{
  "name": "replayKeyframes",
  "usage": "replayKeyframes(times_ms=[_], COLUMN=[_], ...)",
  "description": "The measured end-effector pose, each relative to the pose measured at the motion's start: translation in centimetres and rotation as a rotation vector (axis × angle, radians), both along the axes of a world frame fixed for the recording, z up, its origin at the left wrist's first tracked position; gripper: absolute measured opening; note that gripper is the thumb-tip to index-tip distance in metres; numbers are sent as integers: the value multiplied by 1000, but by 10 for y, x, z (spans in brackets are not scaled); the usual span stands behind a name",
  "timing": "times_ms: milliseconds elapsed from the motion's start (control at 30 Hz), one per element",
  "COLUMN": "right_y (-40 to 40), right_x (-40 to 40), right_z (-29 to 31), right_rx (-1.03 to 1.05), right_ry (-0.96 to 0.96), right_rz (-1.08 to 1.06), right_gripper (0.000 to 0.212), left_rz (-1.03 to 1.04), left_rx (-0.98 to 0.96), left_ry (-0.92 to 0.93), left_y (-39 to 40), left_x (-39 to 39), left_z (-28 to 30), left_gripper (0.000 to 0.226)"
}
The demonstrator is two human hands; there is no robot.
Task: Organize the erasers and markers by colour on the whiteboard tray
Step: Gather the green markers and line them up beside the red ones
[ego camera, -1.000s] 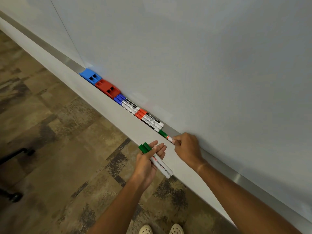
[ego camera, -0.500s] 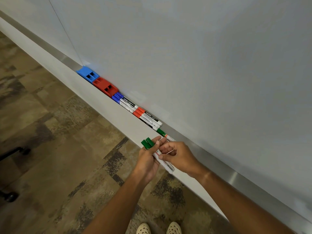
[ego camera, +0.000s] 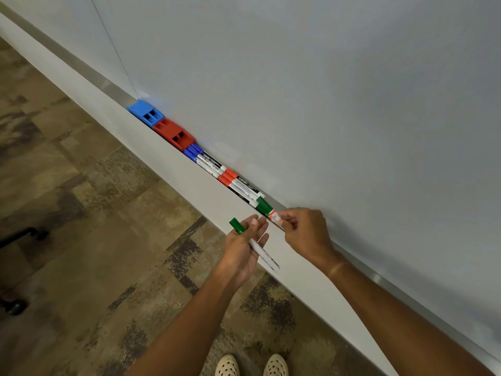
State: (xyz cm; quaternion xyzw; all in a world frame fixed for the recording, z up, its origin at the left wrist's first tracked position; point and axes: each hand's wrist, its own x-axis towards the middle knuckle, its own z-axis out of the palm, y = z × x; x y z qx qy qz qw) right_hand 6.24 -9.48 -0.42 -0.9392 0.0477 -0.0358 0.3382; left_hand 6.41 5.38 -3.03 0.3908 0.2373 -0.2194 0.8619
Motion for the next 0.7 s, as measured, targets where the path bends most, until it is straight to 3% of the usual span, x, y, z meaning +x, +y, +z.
replayKeyframes(times_ms=[100,200,700], right_y=[1,6,7], right_x=[8,14,27], right_z=[3,3,-12], right_rx=[-328,-489,-457], right_ry=[22,139,262], right_rz=[-12,-12,39], right_gripper=[17,16,32], left_rz=[2,3,-15], left_rx=[2,2,42], left_ry=[5,5,10], left_y=[3,5,11], left_x=[-1,-1,0], left_z=[-4,-4,-4], left_gripper=[20,20,23])
